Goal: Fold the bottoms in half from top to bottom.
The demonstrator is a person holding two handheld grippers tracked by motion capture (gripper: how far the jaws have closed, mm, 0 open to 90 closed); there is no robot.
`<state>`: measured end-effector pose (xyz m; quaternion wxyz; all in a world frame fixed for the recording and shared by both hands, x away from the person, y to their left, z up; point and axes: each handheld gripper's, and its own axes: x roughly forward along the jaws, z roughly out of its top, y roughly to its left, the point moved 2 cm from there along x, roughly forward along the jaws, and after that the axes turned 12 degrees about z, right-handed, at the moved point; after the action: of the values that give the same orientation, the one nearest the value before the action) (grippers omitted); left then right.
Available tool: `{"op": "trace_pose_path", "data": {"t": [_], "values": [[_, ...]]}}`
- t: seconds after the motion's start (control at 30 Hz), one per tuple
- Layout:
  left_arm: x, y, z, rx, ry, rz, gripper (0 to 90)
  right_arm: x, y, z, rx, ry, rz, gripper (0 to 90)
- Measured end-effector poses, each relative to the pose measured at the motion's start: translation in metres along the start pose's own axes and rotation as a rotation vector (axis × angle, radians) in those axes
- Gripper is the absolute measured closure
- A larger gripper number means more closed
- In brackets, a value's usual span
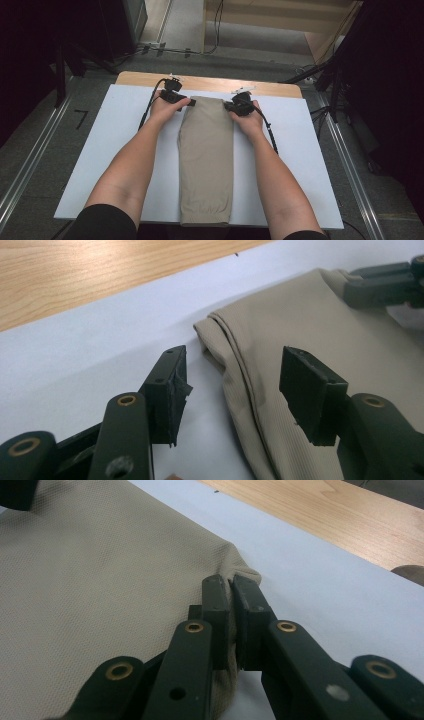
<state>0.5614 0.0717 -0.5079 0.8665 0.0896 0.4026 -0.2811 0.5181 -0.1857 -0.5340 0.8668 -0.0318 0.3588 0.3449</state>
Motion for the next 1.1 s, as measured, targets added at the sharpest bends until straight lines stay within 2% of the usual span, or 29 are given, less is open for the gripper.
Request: {"op": "trace_pose_path", "data": {"t": [0.1,0.13,0.3,0.47,0.57,0.7,0.73,0.8,0.87,0.93,0.97,1.0,1.03,1.1], "values": [[0.004,-0.005,0.000,0.055,0.024,0.041,44.8,0.000,0.000,0.000,-0.004,-0.003,-0.002,83.3],[0.005,-0.006,0.000,0.057,0.026,0.047,44.0,0.000,0.000,0.000,-0.006,-0.002,-0.004,83.3],[0.008,-0.006,0.000,0.020,0.002,0.064,42.0,0.000,0.001,0.000,-0.010,-0.001,-0.010,83.3],[0.011,-0.009,0.003,0.053,-0.010,0.111,40.4,0.000,0.002,0.000,-0.020,0.000,-0.016,83.3],[0.014,-0.007,0.006,0.032,-0.013,0.130,38.9,0.000,0.002,0.000,-0.019,0.000,-0.016,83.3],[0.018,-0.008,0.007,0.035,-0.028,0.109,39.3,0.000,0.000,0.000,-0.004,-0.004,-0.001,83.3],[0.018,-0.009,0.007,0.028,-0.035,0.098,42.4,0.000,0.000,0.000,-0.002,-0.004,0.001,83.3],[0.018,-0.007,0.006,0.012,-0.038,0.105,47.0,0.000,0.000,0.000,-0.006,-0.005,-0.004,83.3],[0.016,-0.003,0.006,-0.002,-0.031,0.109,57.2,0.000,0.002,0.000,-0.019,0.001,-0.016,83.3],[0.016,0.001,0.004,-0.059,-0.031,0.066,66.5,0.001,0.004,0.001,-0.032,0.005,-0.030,83.9],[0.016,0.001,0.004,-0.074,-0.031,0.059,71.0,0.000,0.003,0.001,0.000,0.000,-0.022,84.4],[0.016,0.002,0.002,-0.095,-0.027,0.025,77.6,0.000,0.001,0.001,0.031,-0.004,-0.012,84.7],[0.016,0.001,0.002,-0.103,-0.033,0.020,85.0,-0.001,0.000,0.001,0.073,-0.008,-0.003,85.0],[0.014,-0.002,0.003,-0.092,-0.044,0.020,88.4,-0.003,0.001,0.003,0.080,0.006,-0.010,85.3]]}}
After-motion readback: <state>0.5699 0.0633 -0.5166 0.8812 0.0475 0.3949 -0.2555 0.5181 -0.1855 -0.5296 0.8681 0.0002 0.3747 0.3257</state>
